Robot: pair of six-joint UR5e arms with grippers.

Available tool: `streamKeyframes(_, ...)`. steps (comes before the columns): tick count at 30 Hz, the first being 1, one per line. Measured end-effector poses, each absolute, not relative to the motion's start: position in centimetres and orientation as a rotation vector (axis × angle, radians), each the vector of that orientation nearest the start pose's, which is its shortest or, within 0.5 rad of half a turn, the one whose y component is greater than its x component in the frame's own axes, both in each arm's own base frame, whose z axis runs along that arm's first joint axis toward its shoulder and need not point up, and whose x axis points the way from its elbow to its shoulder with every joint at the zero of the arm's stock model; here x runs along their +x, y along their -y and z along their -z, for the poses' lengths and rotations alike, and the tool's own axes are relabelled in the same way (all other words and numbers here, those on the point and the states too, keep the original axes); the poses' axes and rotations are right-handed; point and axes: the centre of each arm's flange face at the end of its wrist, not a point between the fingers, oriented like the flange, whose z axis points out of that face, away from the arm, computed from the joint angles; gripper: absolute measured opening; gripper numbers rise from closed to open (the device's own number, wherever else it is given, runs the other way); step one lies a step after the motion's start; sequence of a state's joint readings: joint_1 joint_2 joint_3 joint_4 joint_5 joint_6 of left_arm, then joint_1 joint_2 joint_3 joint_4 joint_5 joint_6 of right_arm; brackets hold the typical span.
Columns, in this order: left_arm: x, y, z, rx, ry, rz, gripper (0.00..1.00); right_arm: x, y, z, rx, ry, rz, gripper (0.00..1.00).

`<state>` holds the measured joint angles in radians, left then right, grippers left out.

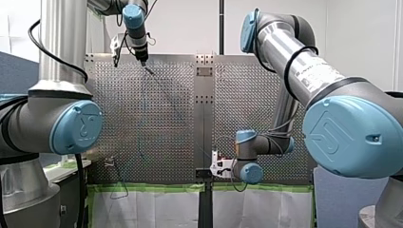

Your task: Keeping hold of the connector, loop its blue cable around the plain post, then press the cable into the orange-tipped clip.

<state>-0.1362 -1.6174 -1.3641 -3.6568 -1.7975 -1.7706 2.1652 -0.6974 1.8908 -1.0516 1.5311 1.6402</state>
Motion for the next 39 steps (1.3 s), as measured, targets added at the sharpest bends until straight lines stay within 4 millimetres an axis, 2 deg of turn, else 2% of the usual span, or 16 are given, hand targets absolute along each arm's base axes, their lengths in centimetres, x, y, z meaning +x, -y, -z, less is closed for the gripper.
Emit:
streamKeyframes(26,43.2,22.2,-52.6,0.098,-1.891,0.114,1.00,42.4,38.3,4.2,1.777,0.990,-1.604,0.00)
streamKeyframes(39,42.4,25.4,-52.7,0.212,-1.830,0.065,1.00,42.2,38.3,4.3,1.786,1.005,-1.593,0.00)
